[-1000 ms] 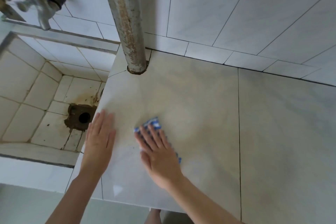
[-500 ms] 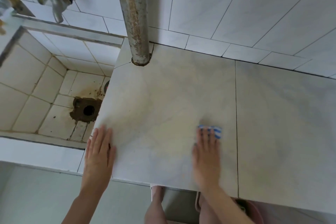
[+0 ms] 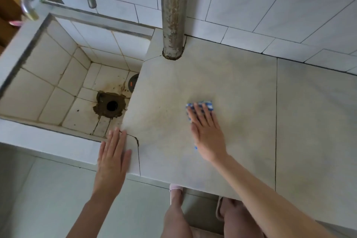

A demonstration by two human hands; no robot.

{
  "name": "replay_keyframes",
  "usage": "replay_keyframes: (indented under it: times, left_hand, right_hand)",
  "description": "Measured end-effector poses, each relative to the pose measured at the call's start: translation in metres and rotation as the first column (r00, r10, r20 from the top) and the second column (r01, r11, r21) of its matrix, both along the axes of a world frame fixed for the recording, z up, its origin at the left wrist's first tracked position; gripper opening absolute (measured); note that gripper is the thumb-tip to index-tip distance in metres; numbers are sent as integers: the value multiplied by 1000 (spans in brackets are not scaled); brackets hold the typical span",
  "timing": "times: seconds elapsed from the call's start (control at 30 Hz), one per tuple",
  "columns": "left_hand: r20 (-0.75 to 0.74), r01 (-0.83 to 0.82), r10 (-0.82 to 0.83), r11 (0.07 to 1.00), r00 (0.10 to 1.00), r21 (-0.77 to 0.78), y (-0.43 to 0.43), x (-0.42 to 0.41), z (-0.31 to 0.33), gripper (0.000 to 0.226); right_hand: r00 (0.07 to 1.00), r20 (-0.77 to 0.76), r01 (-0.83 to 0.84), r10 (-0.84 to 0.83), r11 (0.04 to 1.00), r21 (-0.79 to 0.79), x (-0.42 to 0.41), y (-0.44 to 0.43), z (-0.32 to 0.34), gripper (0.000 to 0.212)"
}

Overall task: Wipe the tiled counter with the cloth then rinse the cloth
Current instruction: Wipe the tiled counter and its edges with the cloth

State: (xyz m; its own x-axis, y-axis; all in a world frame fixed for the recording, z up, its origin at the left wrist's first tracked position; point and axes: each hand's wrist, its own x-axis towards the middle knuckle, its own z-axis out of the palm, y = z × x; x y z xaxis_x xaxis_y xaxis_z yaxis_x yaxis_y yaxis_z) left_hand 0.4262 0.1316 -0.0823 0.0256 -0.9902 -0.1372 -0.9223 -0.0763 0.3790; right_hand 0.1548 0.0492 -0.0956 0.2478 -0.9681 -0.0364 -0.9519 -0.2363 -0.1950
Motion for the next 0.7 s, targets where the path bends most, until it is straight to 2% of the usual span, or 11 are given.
replay_keyframes:
  times: [0.1,0.2,0.23,0.3,0.4,0.5,0.57,0.63,0.7]
  left_hand:
    - [24,-9,9,1000,1000,-21,0,-1,-1,56]
    - [28,-16,16,1000,999,-25,1,-1,-3,55]
    - [29,-17,18,1000,999,-21,1,0,-3,55]
    - [35,-18,19,1000,999,-11,1,1,-3,55]
    - [50,-14,14,1000,999,4,1,1,-3,55]
    - [27,-24,24,1000,999,12,0,0,-1,56]
    - [17,-25,25,1000,1000,5,0,0,0,56]
    - [25,-24,23,1000,999,14,0,0,0,55]
    - [31,-26,26,999,999,18,1,0,0,54]
  right_hand:
    - [989,-2,147,-147,989,-18,-3,-59,-3,52]
    - [991,24,136,-134,989,-56,39,-70,-6,53]
    - [997,40,65,-62,995,-81,57,-61,-5,52]
    - [981,52,-180,186,978,-103,88,-27,-5,51]
    - [875,61,-478,480,877,-51,101,14,1,50]
    - [758,-15,-652,652,757,-41,82,-18,1,49]
    - [803,-48,-595,594,803,-34,73,-62,-1,51]
    - [904,-61,-425,423,905,-14,68,-107,1,55]
    - [946,-47,-320,320,947,4,73,-143,3,60]
